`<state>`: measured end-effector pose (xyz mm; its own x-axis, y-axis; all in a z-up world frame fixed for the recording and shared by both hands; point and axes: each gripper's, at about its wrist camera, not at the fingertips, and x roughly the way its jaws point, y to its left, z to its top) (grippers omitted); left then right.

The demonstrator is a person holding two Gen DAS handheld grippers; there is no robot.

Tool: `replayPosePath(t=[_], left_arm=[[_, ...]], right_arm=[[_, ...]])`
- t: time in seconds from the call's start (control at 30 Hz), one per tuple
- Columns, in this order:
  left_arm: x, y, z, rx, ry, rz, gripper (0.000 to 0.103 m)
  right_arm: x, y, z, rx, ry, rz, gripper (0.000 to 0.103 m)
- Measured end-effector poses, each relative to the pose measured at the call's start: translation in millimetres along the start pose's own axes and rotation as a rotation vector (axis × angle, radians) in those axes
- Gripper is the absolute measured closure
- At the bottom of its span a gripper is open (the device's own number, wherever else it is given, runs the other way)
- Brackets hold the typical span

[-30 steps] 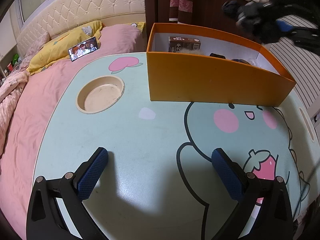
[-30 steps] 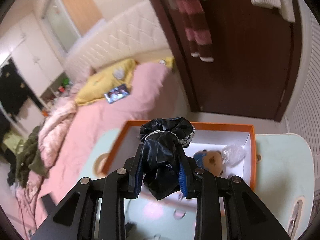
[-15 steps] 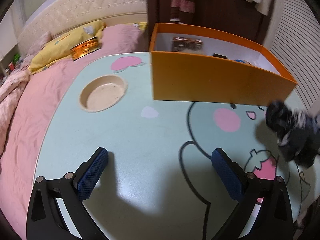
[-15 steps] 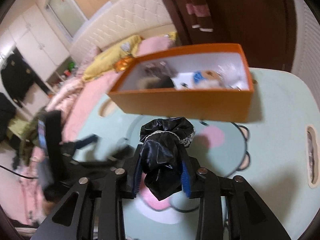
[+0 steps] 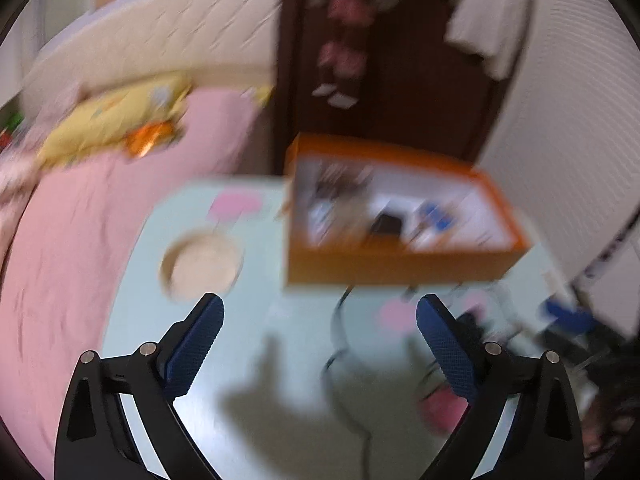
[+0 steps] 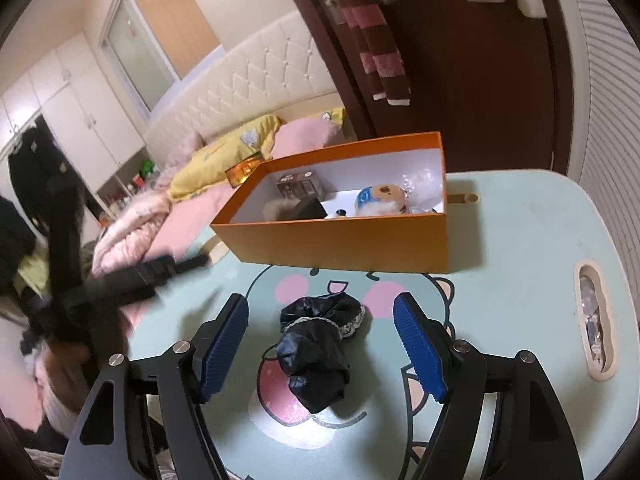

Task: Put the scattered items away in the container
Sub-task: 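Reach into the orange box and grasp the beige fluffy pompom with the left tool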

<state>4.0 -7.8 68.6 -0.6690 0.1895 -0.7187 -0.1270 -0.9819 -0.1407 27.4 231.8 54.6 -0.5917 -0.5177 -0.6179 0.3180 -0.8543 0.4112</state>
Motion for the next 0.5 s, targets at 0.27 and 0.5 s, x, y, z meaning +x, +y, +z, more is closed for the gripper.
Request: replayPosePath(t=[0.27, 0.5], left_arm=[[77, -27, 72, 0.214, 0.328, -0.053, 0.066], [115, -18, 69, 0.136, 0.408, -0.04, 0.065]], right_arm=[[9, -10, -8, 0.023, 0.037, 0.061, 0.045], [7, -21, -10, 0.064, 0.029, 0.083, 0.046]])
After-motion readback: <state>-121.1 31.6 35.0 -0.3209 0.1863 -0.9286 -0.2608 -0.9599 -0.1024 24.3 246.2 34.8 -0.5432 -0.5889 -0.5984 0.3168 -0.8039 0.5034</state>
